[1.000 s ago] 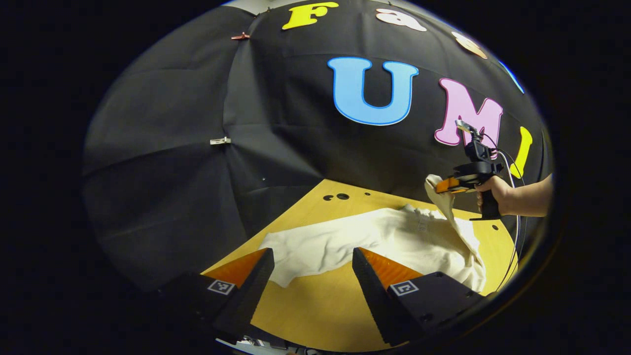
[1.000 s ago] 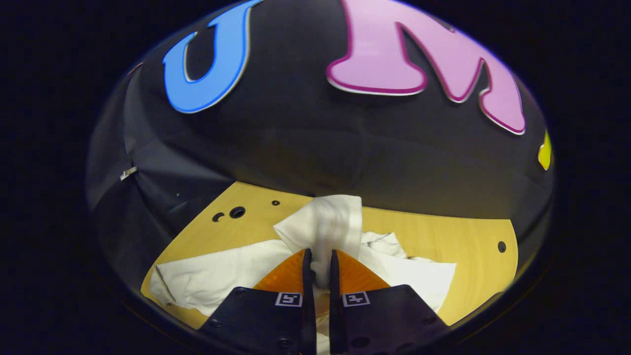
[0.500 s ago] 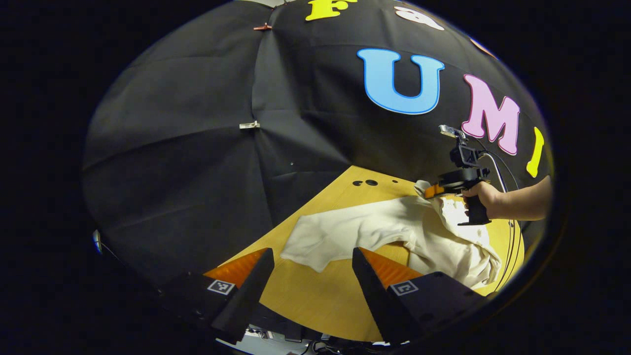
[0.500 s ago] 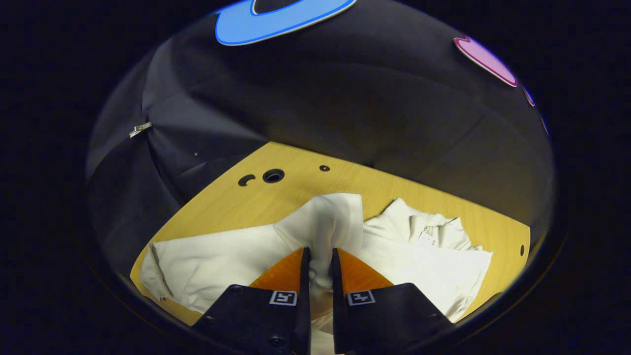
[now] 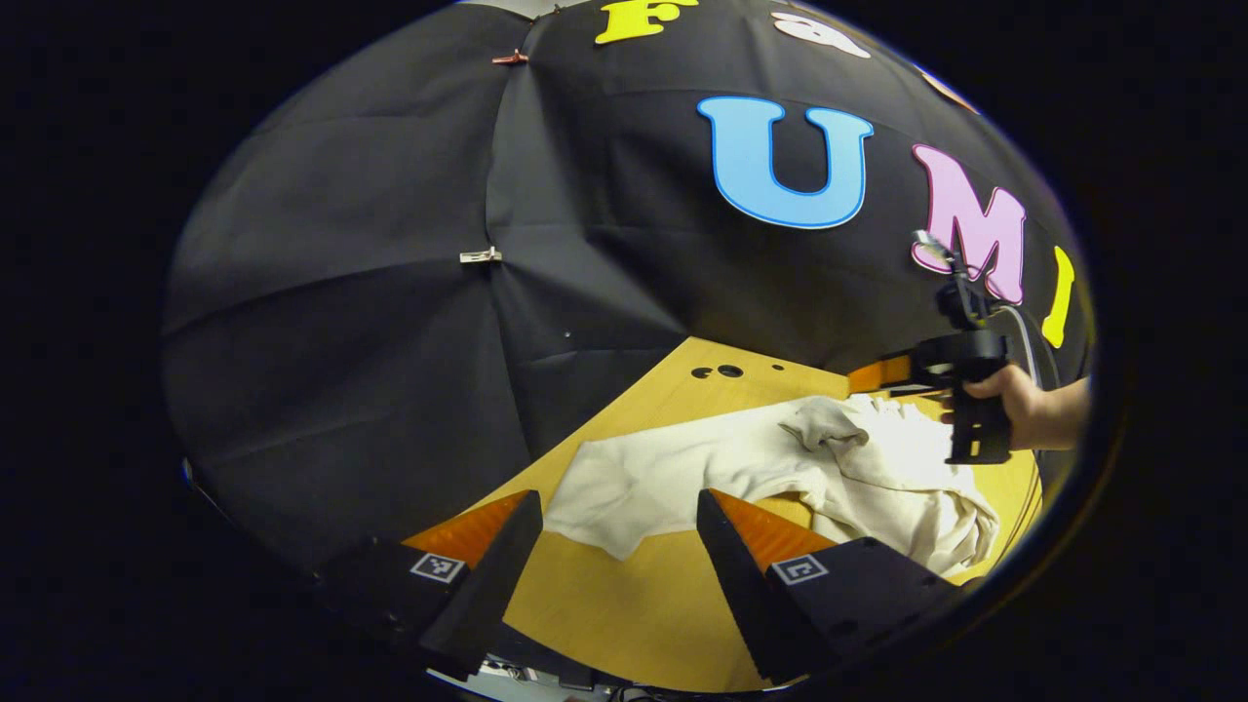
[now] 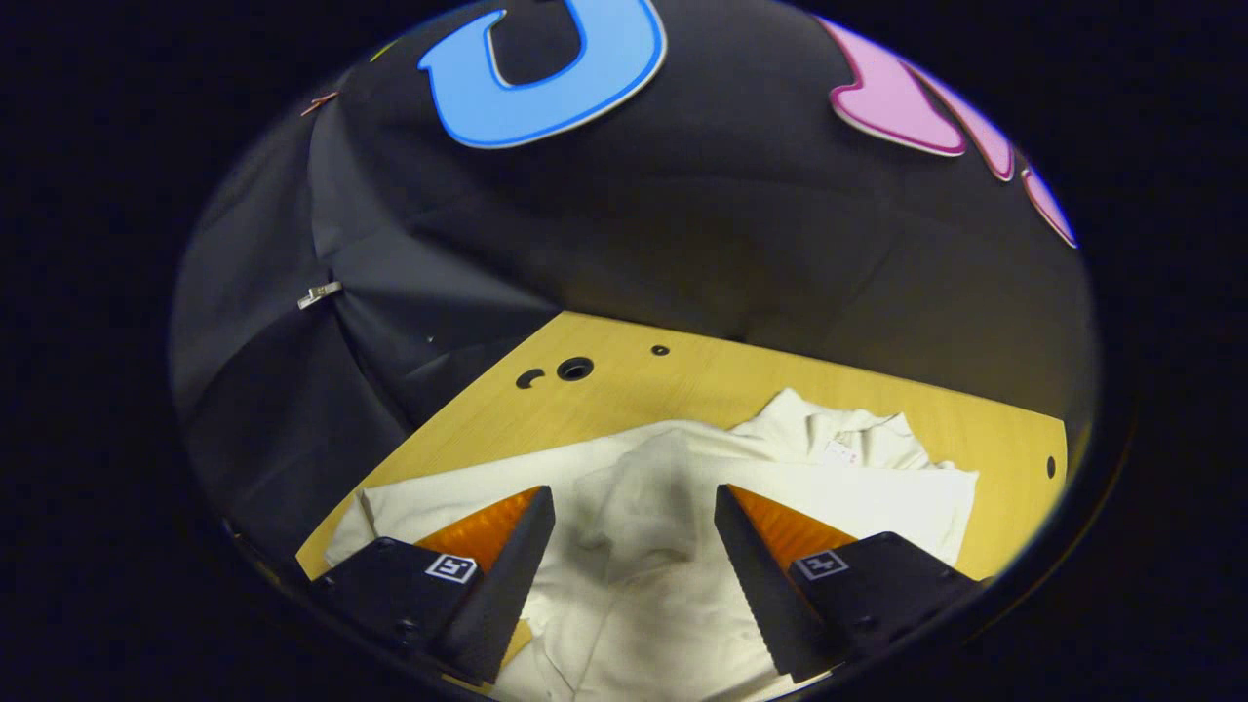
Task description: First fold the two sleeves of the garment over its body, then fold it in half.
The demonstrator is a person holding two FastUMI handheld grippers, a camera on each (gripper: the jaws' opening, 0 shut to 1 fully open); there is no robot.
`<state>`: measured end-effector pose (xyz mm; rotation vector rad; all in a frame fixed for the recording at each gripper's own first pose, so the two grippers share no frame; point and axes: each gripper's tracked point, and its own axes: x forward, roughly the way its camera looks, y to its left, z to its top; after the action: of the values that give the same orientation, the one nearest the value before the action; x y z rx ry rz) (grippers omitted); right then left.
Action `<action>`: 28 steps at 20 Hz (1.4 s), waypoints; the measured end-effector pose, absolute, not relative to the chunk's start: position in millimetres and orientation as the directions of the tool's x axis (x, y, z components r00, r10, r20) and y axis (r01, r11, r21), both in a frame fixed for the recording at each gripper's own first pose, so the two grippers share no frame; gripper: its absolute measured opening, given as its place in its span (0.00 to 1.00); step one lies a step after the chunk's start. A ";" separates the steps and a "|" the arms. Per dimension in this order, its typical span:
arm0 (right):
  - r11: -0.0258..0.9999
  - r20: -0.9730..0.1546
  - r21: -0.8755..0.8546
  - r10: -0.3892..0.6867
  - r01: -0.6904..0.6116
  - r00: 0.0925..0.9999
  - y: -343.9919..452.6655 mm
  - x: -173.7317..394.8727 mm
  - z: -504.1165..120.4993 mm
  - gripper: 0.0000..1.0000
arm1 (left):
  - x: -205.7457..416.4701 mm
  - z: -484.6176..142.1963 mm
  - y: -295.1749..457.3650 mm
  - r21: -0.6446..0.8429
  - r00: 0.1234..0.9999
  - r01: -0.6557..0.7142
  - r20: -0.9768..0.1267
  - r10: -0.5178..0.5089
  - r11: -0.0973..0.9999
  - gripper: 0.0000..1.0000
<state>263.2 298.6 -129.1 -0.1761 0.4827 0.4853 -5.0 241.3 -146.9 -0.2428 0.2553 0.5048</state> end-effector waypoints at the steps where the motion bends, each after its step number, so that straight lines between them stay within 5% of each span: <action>1: 0.884 -0.467 -0.056 0.388 -0.465 0.795 281.2 260.7 -117.1 0.99 | 0.5 -152.0 248.2 -0.158 0.839 -0.514 -0.300 0.455 0.843 0.98; 10: 0.969 -0.392 -0.095 0.173 -0.227 0.904 101.7 227.2 -61.9 0.99 | 43.0 -218.7 310.2 -0.174 0.786 -0.572 -0.396 0.475 0.802 0.98; 17: 0.994 -0.412 -0.070 0.043 -0.079 0.910 0.5 171.1 -79.4 0.99 | 74.2 -260.3 318.7 -0.147 0.760 -0.566 -0.476 0.443 0.811 0.98; 28: 0.998 -0.428 -0.053 -0.002 -0.023 0.904 -54.2 110.0 -106.9 0.99 | 84.0 -294.4 304.7 -0.162 0.755 -0.519 -0.547 0.361 0.839 0.96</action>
<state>110.0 -54.2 -106.9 -0.0575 0.4428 0.0108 84.0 304.7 -294.4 -0.3153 0.5256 0.4885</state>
